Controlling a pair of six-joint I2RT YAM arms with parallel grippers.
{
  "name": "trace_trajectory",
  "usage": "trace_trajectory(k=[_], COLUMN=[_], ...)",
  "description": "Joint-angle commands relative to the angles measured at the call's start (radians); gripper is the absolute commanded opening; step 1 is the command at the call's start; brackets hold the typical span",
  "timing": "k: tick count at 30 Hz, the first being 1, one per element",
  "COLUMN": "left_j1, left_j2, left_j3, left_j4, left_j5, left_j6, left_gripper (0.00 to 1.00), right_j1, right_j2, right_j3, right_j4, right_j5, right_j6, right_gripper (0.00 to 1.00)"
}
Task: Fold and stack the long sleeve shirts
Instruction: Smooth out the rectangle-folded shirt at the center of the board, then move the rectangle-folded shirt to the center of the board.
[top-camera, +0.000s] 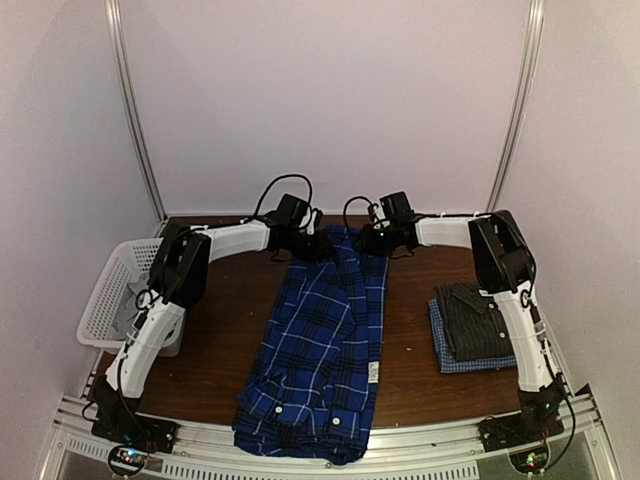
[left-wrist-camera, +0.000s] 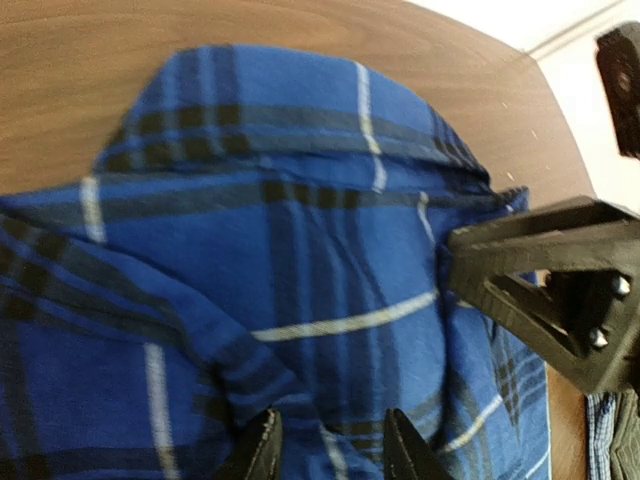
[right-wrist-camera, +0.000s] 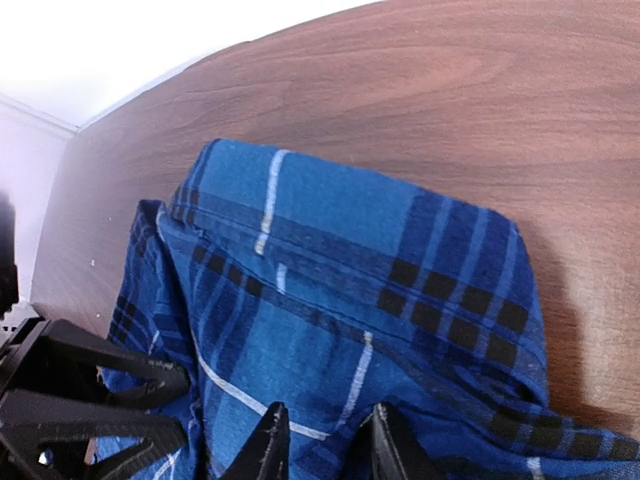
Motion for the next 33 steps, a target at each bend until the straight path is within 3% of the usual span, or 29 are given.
trace_trajectory(k=[1, 7, 11, 15, 23, 29, 33], left_j1=[0.026, 0.040, 0.042, 0.027, -0.011, -0.078, -0.117], left_j2=[0.027, -0.044, -0.166, -0.314, -0.628, -0.784, -0.831], left_j3=[0.065, 0.125, 0.060, -0.136, -0.692, -1.009, -1.142], left_j4=[-0.006, -0.055, -0.069, -0.052, 0.078, 0.195, 0.263], left_j5=[-0.036, -0.059, -0.060, -0.033, 0.075, 0.107, 0.090], left_j6=[-0.024, 0.028, 0.062, 0.079, 0.061, -0.038, -0.089], left_gripper=[0.37, 0.40, 0.42, 0.41, 0.41, 0.40, 0.41], right_j1=[-0.002, 0.017, 0.054, 0.131, 0.307, 0.335, 0.335], right_j2=[-0.012, -0.163, -0.276, -0.384, -0.464, -0.447, -0.411], right_j3=[0.079, 0.016, -0.124, -0.307, -0.532, -0.640, -0.655], right_j4=[-0.075, -0.096, -0.050, 0.034, 0.191, 0.282, 0.261], right_j5=[0.008, 0.055, 0.059, 0.056, 0.058, 0.015, 0.029], right_j6=[-0.036, -0.074, -0.062, -0.028, 0.076, 0.157, 0.143], right_gripper=[0.32, 0.41, 0.43, 0.43, 0.42, 0.41, 0.41])
